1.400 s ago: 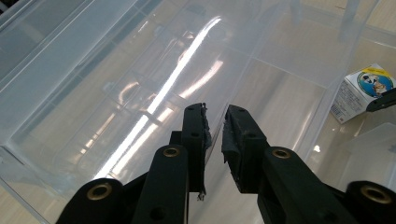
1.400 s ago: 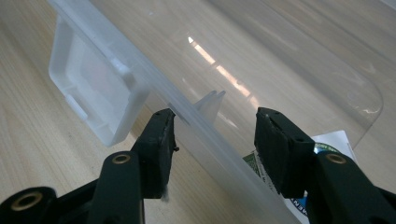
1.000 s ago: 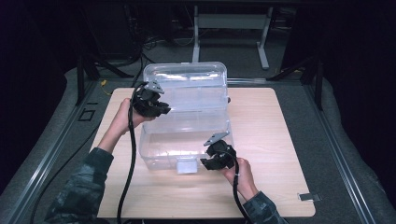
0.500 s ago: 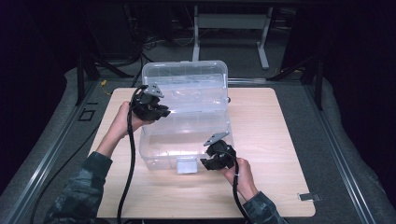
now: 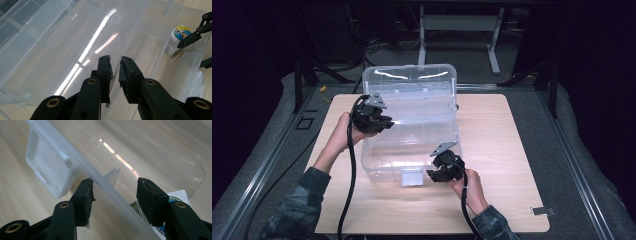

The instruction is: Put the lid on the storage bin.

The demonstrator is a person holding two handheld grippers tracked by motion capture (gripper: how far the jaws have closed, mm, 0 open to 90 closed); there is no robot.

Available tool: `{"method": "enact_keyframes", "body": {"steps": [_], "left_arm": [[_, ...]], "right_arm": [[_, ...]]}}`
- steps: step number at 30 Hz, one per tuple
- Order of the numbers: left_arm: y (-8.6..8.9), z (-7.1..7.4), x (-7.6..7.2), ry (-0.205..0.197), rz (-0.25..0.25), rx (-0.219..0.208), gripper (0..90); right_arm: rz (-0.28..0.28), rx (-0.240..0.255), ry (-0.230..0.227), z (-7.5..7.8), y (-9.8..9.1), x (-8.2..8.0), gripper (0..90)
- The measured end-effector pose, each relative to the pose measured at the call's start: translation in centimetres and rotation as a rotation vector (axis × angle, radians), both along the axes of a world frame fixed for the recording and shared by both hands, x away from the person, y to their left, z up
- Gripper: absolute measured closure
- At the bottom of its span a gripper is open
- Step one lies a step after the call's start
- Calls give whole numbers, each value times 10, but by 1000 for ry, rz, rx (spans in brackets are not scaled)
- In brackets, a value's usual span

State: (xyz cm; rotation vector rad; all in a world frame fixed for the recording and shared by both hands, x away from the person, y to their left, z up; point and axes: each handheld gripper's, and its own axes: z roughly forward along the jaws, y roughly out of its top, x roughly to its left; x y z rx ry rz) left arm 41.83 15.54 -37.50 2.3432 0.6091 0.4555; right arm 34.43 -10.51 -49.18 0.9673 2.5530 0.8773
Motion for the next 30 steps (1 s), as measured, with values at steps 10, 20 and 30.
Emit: {"method": "enact_keyframes", "body": {"steps": [10,20,30], "left_arm": [[1,-3,-9,-7,-2,-17,773],[4,-9,-17,-20,-9,-50,773],[4,-14,-27,-35,-14,-53,771]], "right_arm": [[2,-3,0,0,0,0,474],[4,-4,1,0,0,0,472],[-1,-11,-3,0,1,0,471]]}}
